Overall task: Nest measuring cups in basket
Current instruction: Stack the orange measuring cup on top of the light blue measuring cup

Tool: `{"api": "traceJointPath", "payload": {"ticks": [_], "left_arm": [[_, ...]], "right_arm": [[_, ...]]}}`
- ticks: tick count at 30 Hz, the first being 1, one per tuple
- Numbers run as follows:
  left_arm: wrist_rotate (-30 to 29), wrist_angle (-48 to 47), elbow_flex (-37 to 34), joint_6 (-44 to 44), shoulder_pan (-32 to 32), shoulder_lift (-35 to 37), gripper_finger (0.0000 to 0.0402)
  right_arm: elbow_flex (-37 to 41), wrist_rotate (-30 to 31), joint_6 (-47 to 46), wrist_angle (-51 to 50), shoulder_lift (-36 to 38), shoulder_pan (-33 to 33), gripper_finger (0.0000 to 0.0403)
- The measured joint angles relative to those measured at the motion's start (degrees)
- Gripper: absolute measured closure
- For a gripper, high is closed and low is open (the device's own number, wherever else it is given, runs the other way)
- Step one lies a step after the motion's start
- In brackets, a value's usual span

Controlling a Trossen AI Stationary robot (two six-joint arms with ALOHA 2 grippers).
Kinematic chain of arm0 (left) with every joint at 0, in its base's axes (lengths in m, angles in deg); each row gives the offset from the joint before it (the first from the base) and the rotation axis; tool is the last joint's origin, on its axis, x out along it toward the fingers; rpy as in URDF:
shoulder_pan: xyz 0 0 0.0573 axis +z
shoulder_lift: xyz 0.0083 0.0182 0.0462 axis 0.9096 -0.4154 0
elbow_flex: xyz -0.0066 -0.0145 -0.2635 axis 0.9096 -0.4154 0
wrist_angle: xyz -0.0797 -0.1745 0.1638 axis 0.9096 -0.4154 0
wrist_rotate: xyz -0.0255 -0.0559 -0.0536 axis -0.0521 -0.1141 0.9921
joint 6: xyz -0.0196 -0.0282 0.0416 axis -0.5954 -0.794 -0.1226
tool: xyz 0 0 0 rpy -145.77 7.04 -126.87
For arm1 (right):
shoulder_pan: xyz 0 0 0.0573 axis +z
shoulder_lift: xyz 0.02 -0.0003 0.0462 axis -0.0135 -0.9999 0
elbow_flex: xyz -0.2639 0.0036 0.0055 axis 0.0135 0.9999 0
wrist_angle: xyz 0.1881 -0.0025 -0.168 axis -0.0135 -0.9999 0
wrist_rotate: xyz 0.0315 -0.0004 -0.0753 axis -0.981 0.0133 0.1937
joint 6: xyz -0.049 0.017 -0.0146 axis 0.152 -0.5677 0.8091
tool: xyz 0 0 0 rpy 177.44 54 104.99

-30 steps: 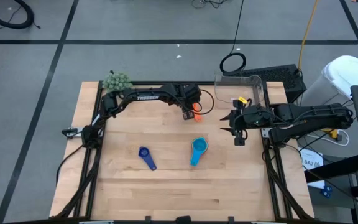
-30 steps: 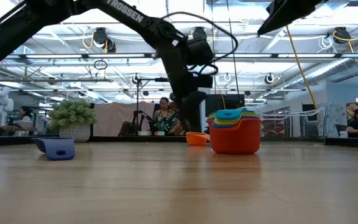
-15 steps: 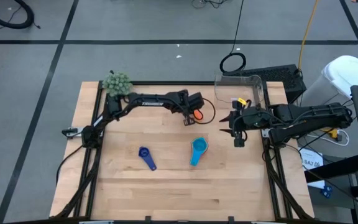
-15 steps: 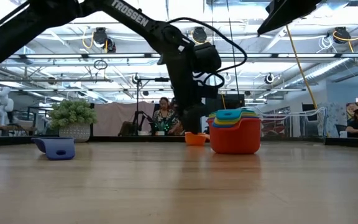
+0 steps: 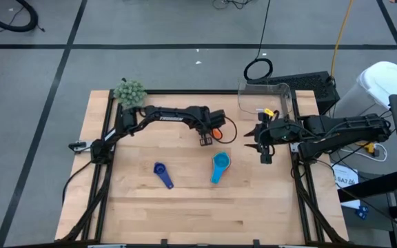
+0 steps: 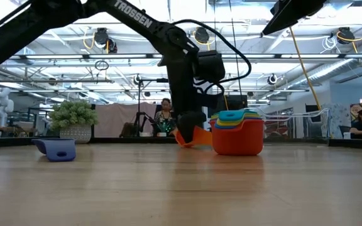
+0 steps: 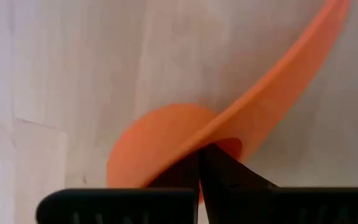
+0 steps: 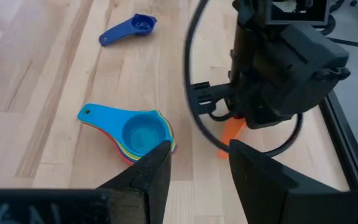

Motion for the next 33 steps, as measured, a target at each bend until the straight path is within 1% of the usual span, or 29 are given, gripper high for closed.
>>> {"api": "traceJointPath", "payload": {"ticks": [3,8,13,16,18,19,22,24,26,28,33], "left_arm": [[0.6,-2.8,0.0,-0.2,-0.9,0.2,0.04],[6.4,-8.7,0.0,-1.8,-2.3,0.4,0.04],[9.6,-12.6,0.0,-3.3,-4.9,0.3,0.0401],[9.2,-14.3,0.0,-4.3,-6.4,0.6,0.0401],[7.3,-15.8,-0.2,-5.1,-6.9,1.5,0.0401],[6.1,-16.1,-0.5,-5.5,-7.2,2.2,0.0401],[5.0,-14.6,-0.5,-5.4,-6.8,5.6,0.04],[4.6,-14.5,-0.2,-5.7,-6.2,8.5,0.039],[4.3,-14.2,-0.1,-5.9,-5.8,10.0,0.037],[4.3,-14.6,-0.4,-6.2,-5.4,10.3,0.0344],[4.3,-14.8,-0.2,-5.2,-5.2,11.1,0.0283]], "right_arm": [[0.0,0.0,0.0,0.0,0.0,0.0,0.025],[0.0,0.0,0.0,0.0,0.0,0.0,0.025],[0.0,0.0,0.1,0.0,0.0,0.0,0.025],[0.0,0.0,0.1,0.0,0.0,0.0,0.025],[0.0,0.0,0.1,0.0,0.0,0.0,0.025],[0.0,0.0,0.2,0.0,0.0,0.0,0.025],[0.0,-0.1,0.6,0.3,0.0,0.0,0.025],[0.0,-0.1,0.6,0.8,0.0,0.0,0.025],[0.0,-0.4,0.5,0.9,0.0,0.0,0.025],[0.0,-1.6,0.5,0.8,0.0,0.0,0.025],[0.0,-1.6,0.2,0.8,0.0,0.0,0.025]]}}
